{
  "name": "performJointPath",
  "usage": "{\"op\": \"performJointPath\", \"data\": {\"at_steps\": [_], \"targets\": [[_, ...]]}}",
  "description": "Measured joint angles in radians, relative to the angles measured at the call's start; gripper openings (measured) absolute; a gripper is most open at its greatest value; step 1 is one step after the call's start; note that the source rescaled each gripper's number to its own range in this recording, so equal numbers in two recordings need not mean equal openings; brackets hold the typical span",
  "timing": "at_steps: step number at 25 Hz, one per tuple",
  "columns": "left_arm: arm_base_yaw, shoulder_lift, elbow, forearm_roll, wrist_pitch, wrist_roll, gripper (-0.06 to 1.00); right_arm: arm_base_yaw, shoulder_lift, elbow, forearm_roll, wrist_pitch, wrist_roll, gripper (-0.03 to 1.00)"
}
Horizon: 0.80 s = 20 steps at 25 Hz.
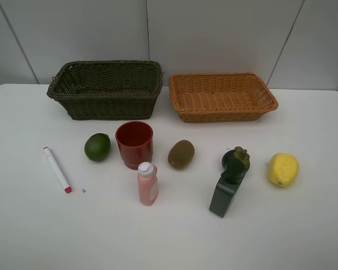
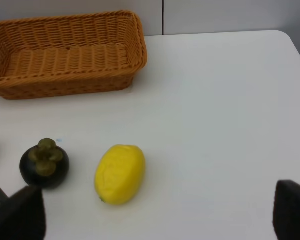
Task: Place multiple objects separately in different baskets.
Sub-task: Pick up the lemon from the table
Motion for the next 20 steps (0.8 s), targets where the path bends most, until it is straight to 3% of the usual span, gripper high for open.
{"op": "performJointPath", "data": {"at_steps": [20], "targets": [[0.000,0.000,0.000,0.000,0.000,0.000,1.00,0.000,0.000,0.000,-0.011,0.000,0.018,0.99]]}}
